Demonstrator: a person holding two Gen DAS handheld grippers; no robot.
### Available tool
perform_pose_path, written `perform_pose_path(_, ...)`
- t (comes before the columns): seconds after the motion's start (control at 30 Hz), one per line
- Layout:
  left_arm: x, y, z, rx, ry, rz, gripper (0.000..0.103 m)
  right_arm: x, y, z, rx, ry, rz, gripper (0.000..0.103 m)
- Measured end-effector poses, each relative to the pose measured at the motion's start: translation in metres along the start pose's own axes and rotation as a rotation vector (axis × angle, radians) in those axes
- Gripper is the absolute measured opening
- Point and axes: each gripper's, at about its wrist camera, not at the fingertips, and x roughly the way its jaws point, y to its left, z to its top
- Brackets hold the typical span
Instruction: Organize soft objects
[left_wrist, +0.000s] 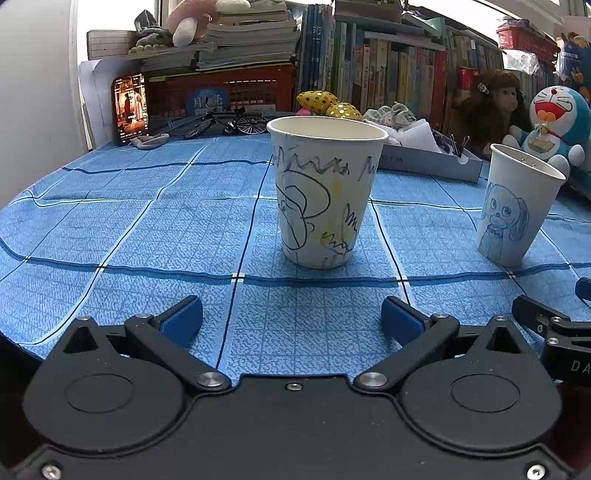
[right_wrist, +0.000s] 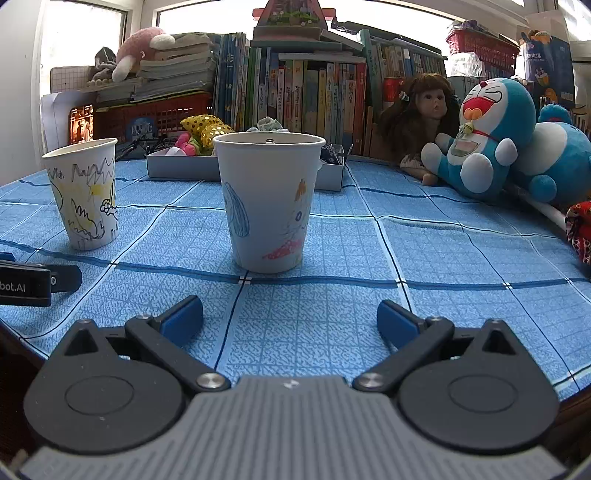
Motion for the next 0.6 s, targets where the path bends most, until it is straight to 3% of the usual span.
perform_pose_path(0.6,0.0002,-0.0018,0.0004,0.0,-0.006,0.007,0.103,-0.0001,-0.0004,0.0005,0.0,0.0,0.001,0.103)
